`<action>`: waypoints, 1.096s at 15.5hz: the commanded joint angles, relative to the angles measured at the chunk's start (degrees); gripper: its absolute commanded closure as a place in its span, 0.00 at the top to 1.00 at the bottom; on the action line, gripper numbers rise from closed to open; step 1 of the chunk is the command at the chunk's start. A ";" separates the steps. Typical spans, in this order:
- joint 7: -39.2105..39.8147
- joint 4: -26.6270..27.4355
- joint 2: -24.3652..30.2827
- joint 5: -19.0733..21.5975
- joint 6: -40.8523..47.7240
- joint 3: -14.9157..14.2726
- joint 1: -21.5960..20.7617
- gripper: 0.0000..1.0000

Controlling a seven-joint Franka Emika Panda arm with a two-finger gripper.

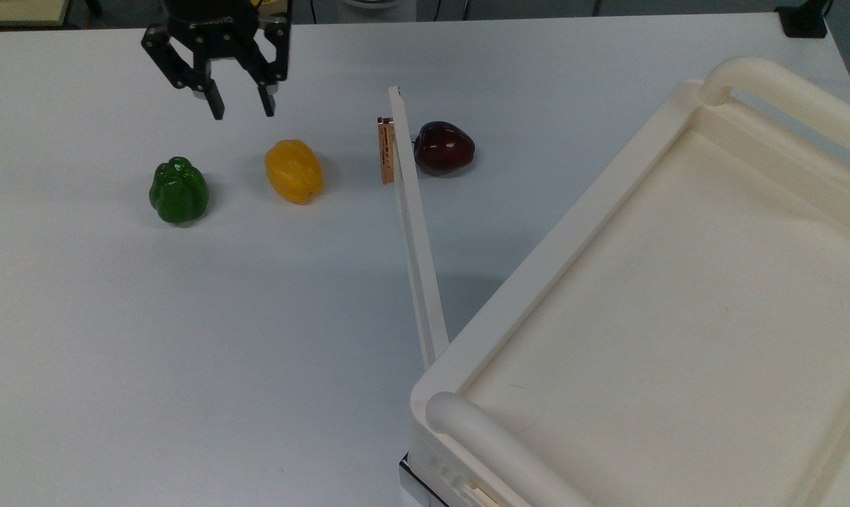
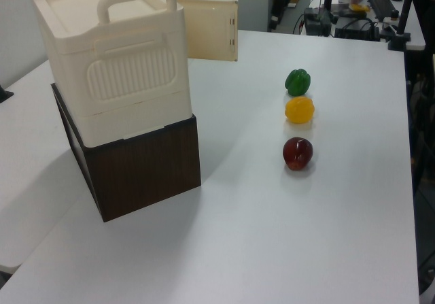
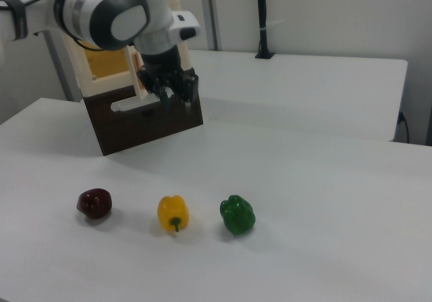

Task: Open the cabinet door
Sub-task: 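Release the door and raise the gripper away from the cabinet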

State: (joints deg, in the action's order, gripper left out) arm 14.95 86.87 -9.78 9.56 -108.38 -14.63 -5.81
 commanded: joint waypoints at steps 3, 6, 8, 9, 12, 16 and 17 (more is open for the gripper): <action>-12.38 0.76 2.48 -13.84 15.98 1.53 2.65 1.00; -12.85 0.59 3.27 -16.25 18.12 4.87 5.36 1.00; -12.05 0.67 4.50 -15.54 17.85 5.14 5.72 1.00; -12.05 0.67 4.85 -15.54 18.12 5.58 5.64 1.00; -12.93 0.67 6.17 -14.93 18.12 7.60 5.64 1.00; -11.44 0.76 7.58 -9.92 18.21 8.04 5.90 1.00; -10.48 1.02 7.49 -9.83 18.21 8.04 5.55 1.00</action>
State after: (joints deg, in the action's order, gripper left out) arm 3.18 86.60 -3.65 -2.34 -91.52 -7.22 -0.72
